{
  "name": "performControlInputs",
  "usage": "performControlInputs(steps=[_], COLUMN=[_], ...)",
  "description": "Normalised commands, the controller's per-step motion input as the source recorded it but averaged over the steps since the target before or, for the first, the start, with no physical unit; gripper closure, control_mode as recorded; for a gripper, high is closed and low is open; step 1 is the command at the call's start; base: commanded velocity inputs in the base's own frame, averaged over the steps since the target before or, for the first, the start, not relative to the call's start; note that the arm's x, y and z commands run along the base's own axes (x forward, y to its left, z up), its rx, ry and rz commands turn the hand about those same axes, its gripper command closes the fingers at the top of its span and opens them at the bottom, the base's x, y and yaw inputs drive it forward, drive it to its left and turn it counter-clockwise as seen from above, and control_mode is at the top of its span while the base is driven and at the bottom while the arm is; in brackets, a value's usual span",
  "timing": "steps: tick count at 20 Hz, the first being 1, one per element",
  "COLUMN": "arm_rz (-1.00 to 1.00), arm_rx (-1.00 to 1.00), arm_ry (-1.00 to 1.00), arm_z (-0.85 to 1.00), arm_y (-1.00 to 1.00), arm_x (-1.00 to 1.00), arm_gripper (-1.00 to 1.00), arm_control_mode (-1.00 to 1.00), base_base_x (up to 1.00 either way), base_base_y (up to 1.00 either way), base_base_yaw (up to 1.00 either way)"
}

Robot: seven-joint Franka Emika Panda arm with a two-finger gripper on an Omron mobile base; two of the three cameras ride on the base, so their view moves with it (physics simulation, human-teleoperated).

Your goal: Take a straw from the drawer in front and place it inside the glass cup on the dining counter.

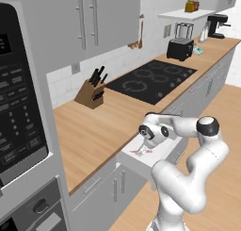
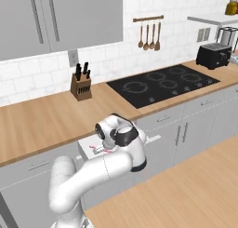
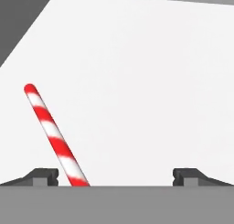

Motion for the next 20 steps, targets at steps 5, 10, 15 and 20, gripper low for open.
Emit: performControlInputs(steps=[5, 10, 15, 20], arm_rz=[0.01, 0.02, 0.00, 0.00], arm_rx=[-0.71, -0.72, -0.66, -0.66], arm_ry=[0.44, 0.47, 0.56, 0.59], arm_z=[-1.00, -1.00, -1.00, -1.00], arm_y=[-0.67, -0.85, -0.99, -0.93], arm_x=[-0.50, -0.54, -0.49, -0.48], arm_gripper=[-1.00, -1.00, -1.00, -1.00], arm_control_mode=[-1.00, -1.00, -1.00, -1.00], base_base_x=[0.00, 0.00, 0.00, 0.00], base_base_y=[0.00, 0.00, 0.00, 0.00], base_base_yaw=[0.00, 0.00, 0.00, 0.00])
